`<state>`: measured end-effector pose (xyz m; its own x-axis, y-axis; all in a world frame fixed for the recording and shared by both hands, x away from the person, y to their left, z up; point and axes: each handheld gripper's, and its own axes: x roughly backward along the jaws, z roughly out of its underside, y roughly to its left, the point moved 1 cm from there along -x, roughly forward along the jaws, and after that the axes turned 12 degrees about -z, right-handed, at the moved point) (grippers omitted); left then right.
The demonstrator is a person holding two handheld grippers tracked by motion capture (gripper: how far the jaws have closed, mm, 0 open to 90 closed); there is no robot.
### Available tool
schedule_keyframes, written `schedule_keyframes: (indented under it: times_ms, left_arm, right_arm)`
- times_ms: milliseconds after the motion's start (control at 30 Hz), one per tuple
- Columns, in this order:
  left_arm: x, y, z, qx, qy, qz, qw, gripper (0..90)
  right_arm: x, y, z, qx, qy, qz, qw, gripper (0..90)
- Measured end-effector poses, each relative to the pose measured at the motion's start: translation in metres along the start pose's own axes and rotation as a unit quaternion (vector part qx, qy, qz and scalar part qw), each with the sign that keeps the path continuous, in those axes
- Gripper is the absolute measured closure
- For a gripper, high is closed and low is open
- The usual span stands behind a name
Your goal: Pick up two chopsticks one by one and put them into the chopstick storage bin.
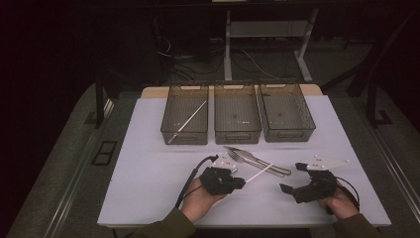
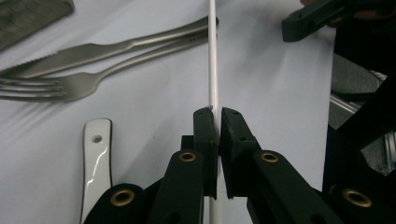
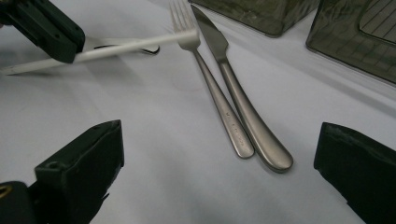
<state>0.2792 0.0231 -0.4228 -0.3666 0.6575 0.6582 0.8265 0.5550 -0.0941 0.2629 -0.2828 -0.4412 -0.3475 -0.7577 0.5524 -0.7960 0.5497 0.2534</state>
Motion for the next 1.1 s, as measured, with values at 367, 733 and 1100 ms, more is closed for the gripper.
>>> schedule_keyframes:
  times_ms: [367, 733, 1100]
  left_arm:
    - [0.024, 0.010, -0.013, 0.022, -0.055, 0.002, 0.9983, 85.1]
    - [0.046, 0.021, -0.024, 0.041, -0.104, 0.003, 0.9938, 85.5]
    - [0.062, 0.030, -0.035, 0.033, -0.124, -0.006, 0.9918, 85.6]
  right_arm:
    - [-0.001, 0.000, 0.000, -0.001, 0.003, 0.000, 1.0000, 1.6]
    - [-0.001, 0.000, 0.000, -0.001, 0.004, -0.001, 1.0000, 1.7]
    - [-0.001, 0.000, 0.000, -0.004, 0.004, 0.000, 1.0000, 1.6]
